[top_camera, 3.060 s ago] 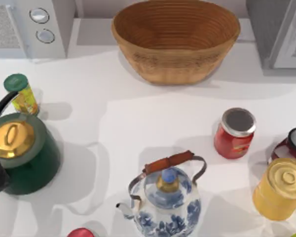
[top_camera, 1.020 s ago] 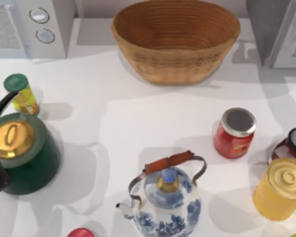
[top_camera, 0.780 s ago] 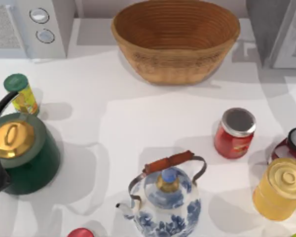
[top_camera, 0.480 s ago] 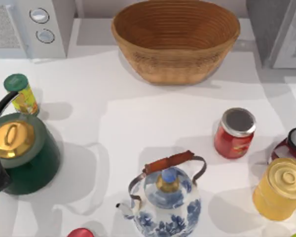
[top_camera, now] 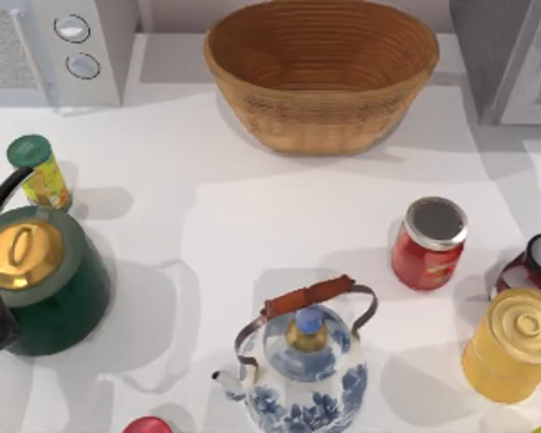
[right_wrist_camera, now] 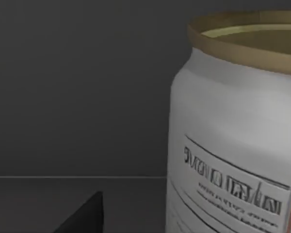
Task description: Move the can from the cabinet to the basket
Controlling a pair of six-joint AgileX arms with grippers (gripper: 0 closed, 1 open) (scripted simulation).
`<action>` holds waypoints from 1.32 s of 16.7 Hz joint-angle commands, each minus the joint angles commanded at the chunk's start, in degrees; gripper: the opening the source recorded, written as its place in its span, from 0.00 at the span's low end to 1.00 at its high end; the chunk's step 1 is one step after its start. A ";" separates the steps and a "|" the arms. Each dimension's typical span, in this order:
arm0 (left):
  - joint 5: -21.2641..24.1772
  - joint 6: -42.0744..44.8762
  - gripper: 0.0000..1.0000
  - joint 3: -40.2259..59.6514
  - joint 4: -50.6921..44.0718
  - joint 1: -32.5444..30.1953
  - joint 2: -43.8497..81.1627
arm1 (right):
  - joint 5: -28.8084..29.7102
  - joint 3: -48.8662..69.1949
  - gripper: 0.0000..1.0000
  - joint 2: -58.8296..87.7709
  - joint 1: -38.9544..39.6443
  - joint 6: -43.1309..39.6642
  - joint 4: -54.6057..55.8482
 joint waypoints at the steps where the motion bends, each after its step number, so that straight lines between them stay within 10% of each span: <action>1: 0.00 0.00 1.00 0.00 0.00 0.00 0.00 | 0.00 0.00 0.85 0.00 0.00 0.00 0.00; 12: 0.00 0.00 1.00 0.00 0.00 0.00 0.00 | 0.00 0.00 0.02 0.00 0.00 0.00 0.00; 22: 0.00 0.00 1.00 0.00 0.00 0.00 0.00 | 0.10 0.04 0.00 -0.16 0.11 0.07 -0.18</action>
